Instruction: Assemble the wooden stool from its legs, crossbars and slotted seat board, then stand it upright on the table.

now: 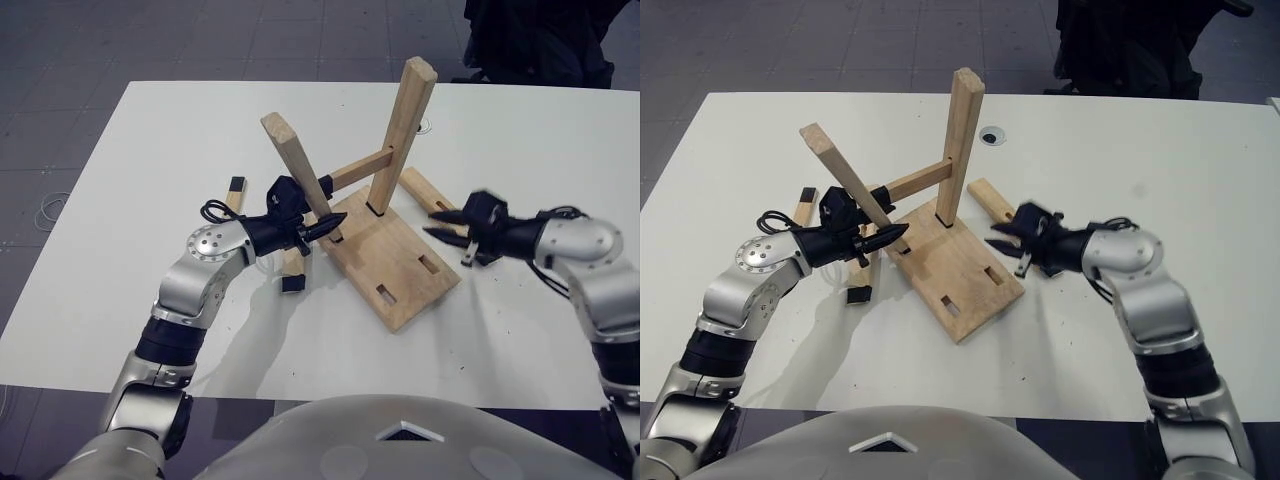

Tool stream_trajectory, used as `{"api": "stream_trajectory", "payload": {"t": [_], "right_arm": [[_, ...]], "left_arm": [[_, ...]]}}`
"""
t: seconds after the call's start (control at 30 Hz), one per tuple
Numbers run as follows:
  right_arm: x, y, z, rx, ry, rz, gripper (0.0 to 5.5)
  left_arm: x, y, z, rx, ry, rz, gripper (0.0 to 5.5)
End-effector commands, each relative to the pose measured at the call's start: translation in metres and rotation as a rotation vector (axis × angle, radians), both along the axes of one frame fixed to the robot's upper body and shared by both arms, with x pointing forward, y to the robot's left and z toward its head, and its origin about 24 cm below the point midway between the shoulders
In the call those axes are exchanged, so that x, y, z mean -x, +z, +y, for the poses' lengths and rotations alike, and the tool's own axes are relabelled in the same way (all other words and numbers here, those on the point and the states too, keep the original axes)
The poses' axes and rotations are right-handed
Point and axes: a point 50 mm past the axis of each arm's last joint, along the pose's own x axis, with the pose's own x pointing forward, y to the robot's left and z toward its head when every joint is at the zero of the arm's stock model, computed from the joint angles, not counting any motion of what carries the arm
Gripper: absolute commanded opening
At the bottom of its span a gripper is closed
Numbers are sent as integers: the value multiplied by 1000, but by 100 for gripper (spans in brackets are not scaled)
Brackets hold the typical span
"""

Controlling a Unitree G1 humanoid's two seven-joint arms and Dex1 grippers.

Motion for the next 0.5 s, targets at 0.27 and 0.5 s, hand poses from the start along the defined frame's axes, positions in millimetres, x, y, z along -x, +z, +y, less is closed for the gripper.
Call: {"api": "stream_trajectory", "payload": {"t": [0.27, 0.5], "right_arm": [[-14, 70, 37, -228, 1, -117, 20], [-20, 74, 67, -270, 60, -168, 10]], "left_arm": [[39, -72, 46, -323, 62, 392, 205], [29, -68, 43, -295, 130, 318, 205]]}}
